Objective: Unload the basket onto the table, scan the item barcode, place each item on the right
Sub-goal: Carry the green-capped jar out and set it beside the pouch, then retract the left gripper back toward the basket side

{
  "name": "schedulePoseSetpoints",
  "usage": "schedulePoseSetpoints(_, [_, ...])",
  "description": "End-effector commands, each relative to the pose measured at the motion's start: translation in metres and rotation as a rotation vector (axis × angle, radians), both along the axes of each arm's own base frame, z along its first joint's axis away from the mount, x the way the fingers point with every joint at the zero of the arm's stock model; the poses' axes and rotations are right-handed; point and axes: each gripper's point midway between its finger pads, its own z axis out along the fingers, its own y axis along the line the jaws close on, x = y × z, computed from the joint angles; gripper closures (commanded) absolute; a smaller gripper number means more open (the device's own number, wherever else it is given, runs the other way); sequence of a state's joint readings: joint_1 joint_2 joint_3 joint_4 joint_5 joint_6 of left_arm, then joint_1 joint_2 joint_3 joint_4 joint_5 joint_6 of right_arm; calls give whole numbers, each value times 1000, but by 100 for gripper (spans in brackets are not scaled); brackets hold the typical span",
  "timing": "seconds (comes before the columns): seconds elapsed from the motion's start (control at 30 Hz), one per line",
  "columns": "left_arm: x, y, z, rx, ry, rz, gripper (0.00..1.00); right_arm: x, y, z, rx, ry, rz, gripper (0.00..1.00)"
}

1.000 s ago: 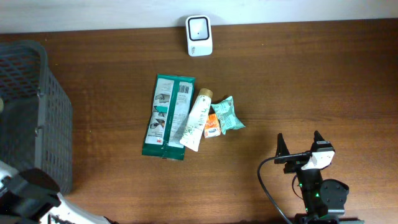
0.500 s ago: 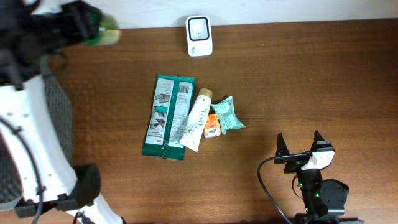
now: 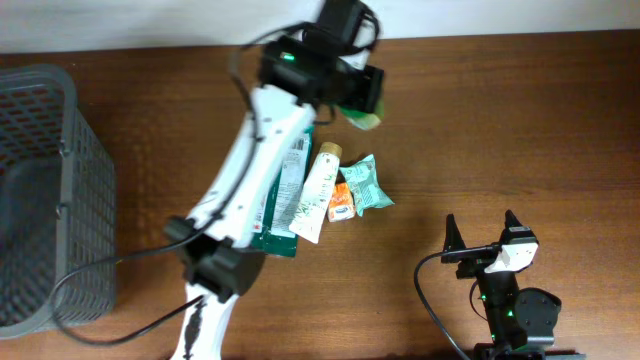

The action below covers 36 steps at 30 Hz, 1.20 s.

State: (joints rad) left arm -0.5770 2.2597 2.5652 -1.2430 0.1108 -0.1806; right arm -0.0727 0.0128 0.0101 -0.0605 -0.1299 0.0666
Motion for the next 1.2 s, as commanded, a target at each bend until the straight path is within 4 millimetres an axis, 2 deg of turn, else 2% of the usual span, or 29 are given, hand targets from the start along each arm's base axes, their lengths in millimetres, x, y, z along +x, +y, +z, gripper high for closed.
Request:
schedulePoseSetpoints(0.0, [-6,-45,-44,28,34,-66,41,0,0,-2,-6,3,3,2])
schedulePoseSetpoints(0.1, [-14,-74,-89,63,77,-114,41,0,0,-2,-6,3,3,1])
schedulePoseSetpoints(0.2, [-20,-84,-125,115,113,-127,41,0,0,-2,-6,3,3,1])
schedulePoseSetpoints(0.33, [-24,-88,-151,145,150,-139,41,0,0,-2,-6,3,3,2])
schedulePoseSetpoints(0.43, [-29,-91,-180,177,189,-148,40,0,0,-2,-6,3,3,2])
schedulePoseSetpoints(0.5, [-30,-92,-186,183,196,-150,36,0,0,-2,-6,3,3,2])
schedulePoseSetpoints(0.63, [-29,-94,-185,177,188,-152,18,0,0,-2,-6,3,3,2])
schedulePoseSetpoints(0.67, [-28,-95,-182,171,181,-152,7,0,0,-2,-6,3,3,2])
schedulePoseSetpoints(0.77, [-20,-98,-159,137,137,-147,0,0,0,-2,-6,3,3,2])
schedulePoseSetpoints(0.83, [-8,-89,-107,100,42,-169,0,0,0,-2,-6,3,3,2])
schedulePoseSetpoints(0.9, [-5,-76,-70,84,-7,-171,0,0,0,-2,-6,3,3,2])
schedulePoseSetpoints(0.97, [-2,-44,-18,82,-81,-179,1,0,0,-2,-6,3,3,2])
schedulePoseSetpoints(1.03, [0,-10,14,94,-117,-160,1,0,0,-2,-6,3,3,1])
schedulePoseSetpoints(1.07, [1,7,24,97,-121,-137,1,0,0,-2,-6,3,3,2])
schedulePoseSetpoints(1.1, [4,33,36,100,-118,-93,1,0,0,-2,-6,3,3,1])
schedulePoseSetpoints(1.17, [11,73,44,110,-101,-23,1,0,0,-2,-6,3,3,2])
